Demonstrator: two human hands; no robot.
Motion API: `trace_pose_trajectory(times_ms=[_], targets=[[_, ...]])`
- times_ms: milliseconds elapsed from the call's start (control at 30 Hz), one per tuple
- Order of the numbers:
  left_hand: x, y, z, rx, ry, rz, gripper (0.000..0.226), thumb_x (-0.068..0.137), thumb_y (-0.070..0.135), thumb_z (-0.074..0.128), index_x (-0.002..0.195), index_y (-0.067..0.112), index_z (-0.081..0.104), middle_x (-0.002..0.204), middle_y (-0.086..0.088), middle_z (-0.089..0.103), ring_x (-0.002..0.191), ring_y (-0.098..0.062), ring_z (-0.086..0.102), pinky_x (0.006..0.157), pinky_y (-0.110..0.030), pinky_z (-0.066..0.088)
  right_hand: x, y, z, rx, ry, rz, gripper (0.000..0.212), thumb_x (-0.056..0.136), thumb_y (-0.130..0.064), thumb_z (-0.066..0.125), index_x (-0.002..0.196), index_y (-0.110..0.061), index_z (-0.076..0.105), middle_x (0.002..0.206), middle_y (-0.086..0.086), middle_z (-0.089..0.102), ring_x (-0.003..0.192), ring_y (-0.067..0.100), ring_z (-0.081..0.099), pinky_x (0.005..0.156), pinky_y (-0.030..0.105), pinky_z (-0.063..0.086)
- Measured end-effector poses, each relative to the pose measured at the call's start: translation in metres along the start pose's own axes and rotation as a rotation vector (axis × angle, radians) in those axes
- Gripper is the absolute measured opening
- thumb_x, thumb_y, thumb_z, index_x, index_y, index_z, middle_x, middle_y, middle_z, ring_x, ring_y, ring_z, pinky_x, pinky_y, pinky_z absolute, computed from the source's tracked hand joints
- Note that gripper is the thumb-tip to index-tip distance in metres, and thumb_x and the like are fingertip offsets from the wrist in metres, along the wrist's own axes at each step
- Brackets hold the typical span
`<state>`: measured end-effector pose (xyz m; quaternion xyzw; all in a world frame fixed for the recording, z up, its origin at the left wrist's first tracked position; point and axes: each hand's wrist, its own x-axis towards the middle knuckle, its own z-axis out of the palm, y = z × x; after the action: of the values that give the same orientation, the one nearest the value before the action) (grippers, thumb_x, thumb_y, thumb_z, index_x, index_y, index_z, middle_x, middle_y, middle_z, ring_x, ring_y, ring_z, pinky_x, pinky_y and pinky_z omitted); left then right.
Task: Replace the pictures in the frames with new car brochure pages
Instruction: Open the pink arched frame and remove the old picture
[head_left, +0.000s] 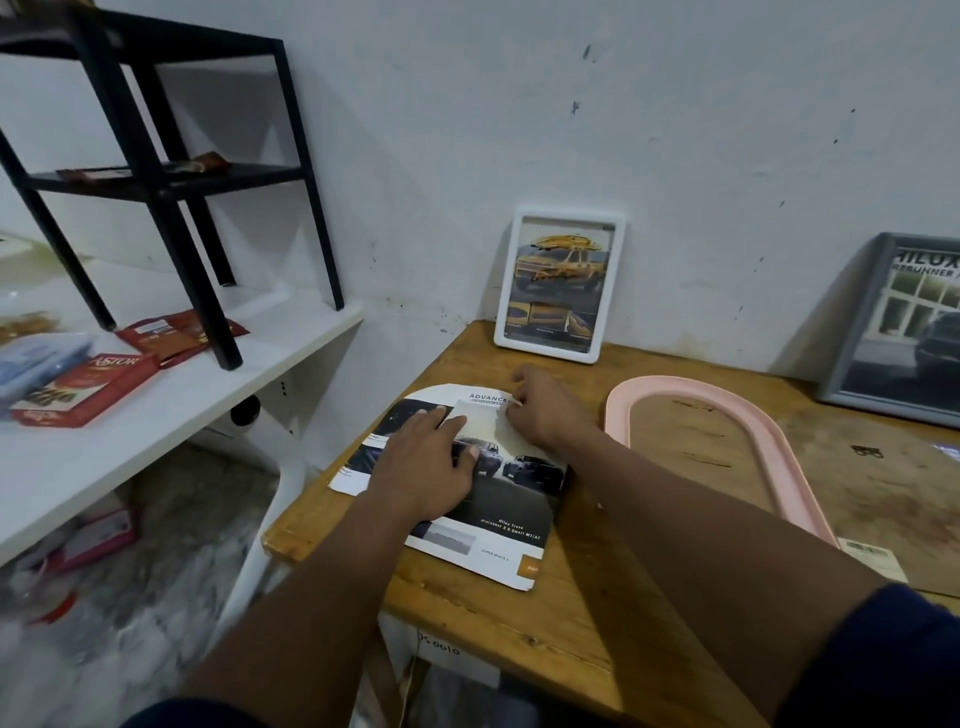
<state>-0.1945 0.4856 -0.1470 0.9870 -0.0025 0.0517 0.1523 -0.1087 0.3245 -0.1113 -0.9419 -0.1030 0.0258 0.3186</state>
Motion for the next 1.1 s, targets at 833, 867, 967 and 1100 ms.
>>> trace_pose_trajectory(times_ms=[833, 867, 967, 1100], targets=[[0.003, 0.022, 0.007, 0.064, -0.002, 0.091, 0.057, 0.105, 0.049, 0.034, 0.157, 0.024, 0.03, 0.165, 0.0, 0.027, 0.153, -0.025, 0.02, 0.123, -0.047, 0.02, 0.003, 0.014, -0.074, 0.54, 0.271, 0.157, 0.027, 0.091, 0.004, 0.06, 0.103, -0.019, 0.054, 0.111, 0.008, 0.06, 0.095, 0.025, 0.065, 0.064, 0.028, 0.059], [0.005, 0.022, 0.008, 0.074, -0.007, 0.087, 0.057, 0.105, 0.049, 0.034, 0.157, 0.024, 0.031, 0.165, -0.001, 0.028, 0.153, -0.026, 0.02, 0.123, -0.048, 0.02, 0.002, 0.019, -0.085, 0.509, 0.334, 0.142, 0.026, 0.093, 0.004, 0.056, 0.106, -0.019, 0.053, 0.11, 0.009, 0.06, 0.087, 0.023, 0.065, 0.052, 0.023, 0.055], [0.011, 0.023, 0.006, 0.092, -0.041, 0.055, 0.058, 0.105, 0.049, 0.035, 0.157, 0.023, 0.032, 0.165, -0.002, 0.029, 0.153, -0.027, 0.02, 0.123, -0.05, 0.019, -0.004, 0.041, -0.128, 0.449, 0.474, 0.105, 0.03, 0.095, 0.003, 0.049, 0.117, -0.017, 0.053, 0.106, 0.007, 0.057, 0.075, 0.017, 0.058, 0.042, 0.02, 0.044], [0.023, 0.032, -0.002, 0.154, -0.092, 0.018, 0.057, 0.103, 0.046, 0.038, 0.153, 0.02, 0.039, 0.163, -0.005, 0.033, 0.151, -0.029, 0.025, 0.122, -0.051, 0.021, -0.014, 0.091, -0.185, 0.399, 0.583, 0.132, 0.03, 0.09, 0.001, 0.051, 0.111, -0.021, 0.055, 0.101, 0.011, 0.057, 0.078, 0.024, 0.057, 0.063, 0.031, 0.047]])
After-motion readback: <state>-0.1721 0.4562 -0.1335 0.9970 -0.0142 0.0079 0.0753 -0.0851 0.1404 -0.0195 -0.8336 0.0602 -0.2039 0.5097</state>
